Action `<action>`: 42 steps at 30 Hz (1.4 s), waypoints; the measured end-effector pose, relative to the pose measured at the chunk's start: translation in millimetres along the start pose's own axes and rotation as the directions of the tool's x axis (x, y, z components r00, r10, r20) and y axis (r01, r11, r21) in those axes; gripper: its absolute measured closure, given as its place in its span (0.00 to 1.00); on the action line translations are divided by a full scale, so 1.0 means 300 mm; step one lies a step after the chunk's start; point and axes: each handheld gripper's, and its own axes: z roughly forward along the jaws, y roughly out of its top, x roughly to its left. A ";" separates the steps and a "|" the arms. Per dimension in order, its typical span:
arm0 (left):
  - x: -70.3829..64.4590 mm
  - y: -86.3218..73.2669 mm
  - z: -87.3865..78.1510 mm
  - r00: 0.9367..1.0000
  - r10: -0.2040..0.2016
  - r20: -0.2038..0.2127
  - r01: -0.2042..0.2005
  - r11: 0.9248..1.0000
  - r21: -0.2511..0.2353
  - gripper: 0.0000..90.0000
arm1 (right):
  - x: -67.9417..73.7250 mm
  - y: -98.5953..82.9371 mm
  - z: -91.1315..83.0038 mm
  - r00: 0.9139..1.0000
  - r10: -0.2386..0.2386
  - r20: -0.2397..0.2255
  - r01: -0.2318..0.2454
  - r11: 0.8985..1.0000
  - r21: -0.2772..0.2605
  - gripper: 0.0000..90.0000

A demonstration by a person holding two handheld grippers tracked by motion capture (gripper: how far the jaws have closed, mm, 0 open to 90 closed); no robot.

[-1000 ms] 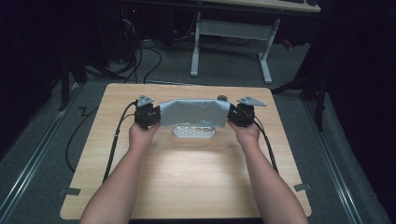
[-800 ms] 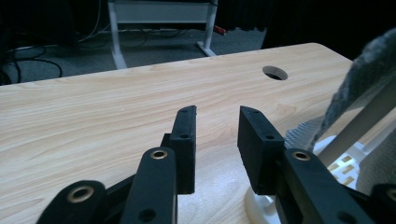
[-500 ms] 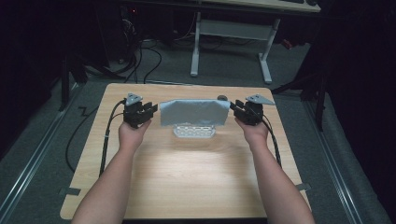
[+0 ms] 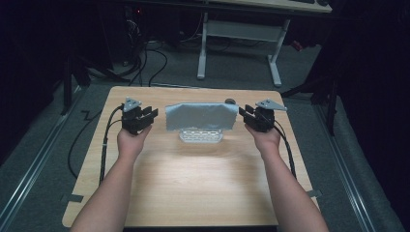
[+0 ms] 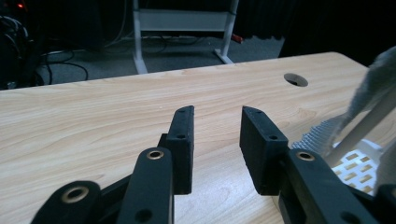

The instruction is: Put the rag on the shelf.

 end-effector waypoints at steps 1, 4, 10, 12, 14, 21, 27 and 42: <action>0.001 -0.005 -0.014 1.000 -0.003 -0.005 0.003 1.000 -0.001 0.73 | 0.004 -0.001 -0.007 1.000 -0.004 -0.001 0.004 1.000 0.001 0.73; -0.002 -0.026 -0.054 1.000 0.003 -0.011 -0.003 1.000 0.001 0.73 | 0.013 -0.014 -0.039 1.000 -0.016 -0.002 0.016 1.000 -0.022 0.72; -0.012 -0.065 -0.133 1.000 -0.009 0.001 0.009 1.000 -0.005 0.71 | 0.036 -0.037 -0.097 0.999 -0.040 -0.011 0.040 0.999 -0.032 0.69; -0.019 -0.077 -0.156 1.000 -0.004 0.004 0.004 1.000 -0.001 0.70 | 0.045 -0.041 -0.115 0.998 -0.052 -0.024 0.052 0.999 -0.014 0.67; -0.024 -0.088 -0.182 1.000 -0.005 0.005 0.005 1.000 -0.003 0.69 | 0.058 -0.045 -0.138 0.997 -0.065 -0.031 0.065 0.998 -0.005 0.66; -0.059 -0.156 -0.262 1.000 -0.018 0.023 0.017 1.000 0.024 0.66 | 0.109 -0.087 -0.233 0.992 -0.112 -0.052 0.113 0.993 0.019 0.59; -0.127 -0.240 -0.318 0.998 0.013 0.059 -0.017 0.997 0.075 0.64 | 0.141 -0.136 -0.293 0.993 -0.111 -0.027 0.111 0.994 0.017 0.58; -0.356 -0.463 -0.299 0.979 0.064 0.193 -0.114 0.957 0.266 0.56 | 0.246 -0.398 -0.375 0.990 -0.141 -0.029 0.143 0.982 0.120 0.46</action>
